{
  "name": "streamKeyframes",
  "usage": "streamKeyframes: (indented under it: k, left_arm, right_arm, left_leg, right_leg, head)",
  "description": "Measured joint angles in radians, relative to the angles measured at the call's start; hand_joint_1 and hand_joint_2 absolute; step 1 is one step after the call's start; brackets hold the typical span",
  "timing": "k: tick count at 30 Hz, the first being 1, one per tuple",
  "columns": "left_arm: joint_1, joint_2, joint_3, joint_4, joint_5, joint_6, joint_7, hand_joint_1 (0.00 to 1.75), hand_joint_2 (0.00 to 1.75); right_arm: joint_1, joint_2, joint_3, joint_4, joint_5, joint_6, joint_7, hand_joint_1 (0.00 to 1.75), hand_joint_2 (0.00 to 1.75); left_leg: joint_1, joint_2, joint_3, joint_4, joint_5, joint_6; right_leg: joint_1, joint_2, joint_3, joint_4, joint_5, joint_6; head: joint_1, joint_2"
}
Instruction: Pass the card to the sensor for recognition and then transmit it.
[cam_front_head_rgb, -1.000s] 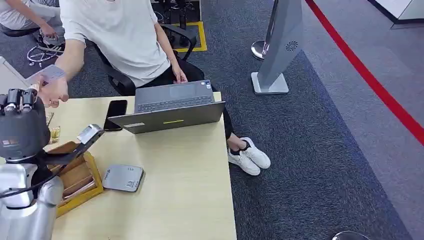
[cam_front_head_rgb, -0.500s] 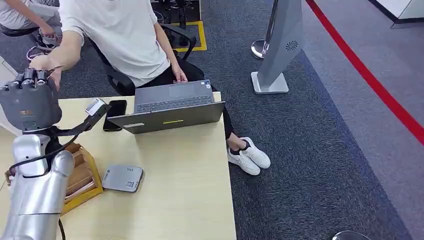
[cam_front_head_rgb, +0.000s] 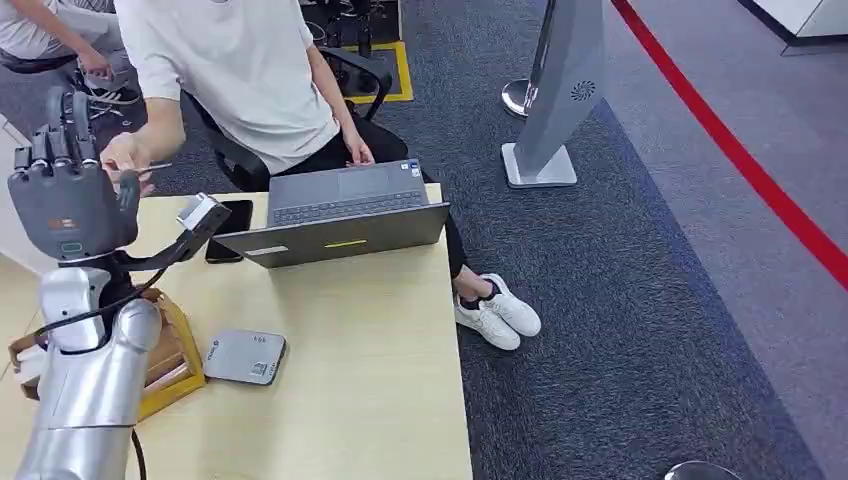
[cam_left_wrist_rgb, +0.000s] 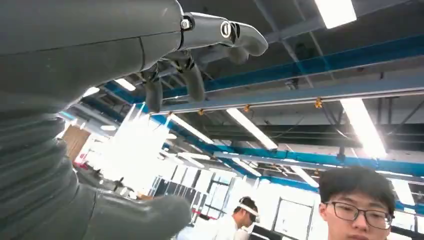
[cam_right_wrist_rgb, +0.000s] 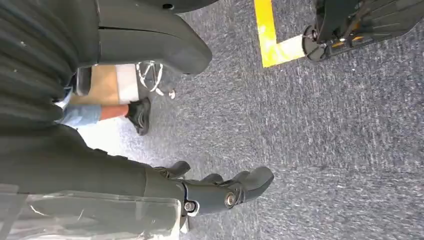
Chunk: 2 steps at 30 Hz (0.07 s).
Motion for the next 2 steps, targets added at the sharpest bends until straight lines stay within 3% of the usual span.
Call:
streamKeyframes:
  k: [2]
  left_arm:
    - [0.052, 0.004, -0.002, -0.062, 0.014, -0.001, -0.010, 0.00, 1.75]
  right_arm:
    - [0.005, 0.000, -0.004, 0.000, -0.010, -0.002, -0.004, 0.00, 1.75]
  left_leg:
    - [0.000, 0.000, 0.000, 0.000, -0.001, -0.001]
  right_leg:
    - [0.000, 0.000, 0.000, 0.000, 0.000, 0.000]
  head:
    - [0.000, 0.000]
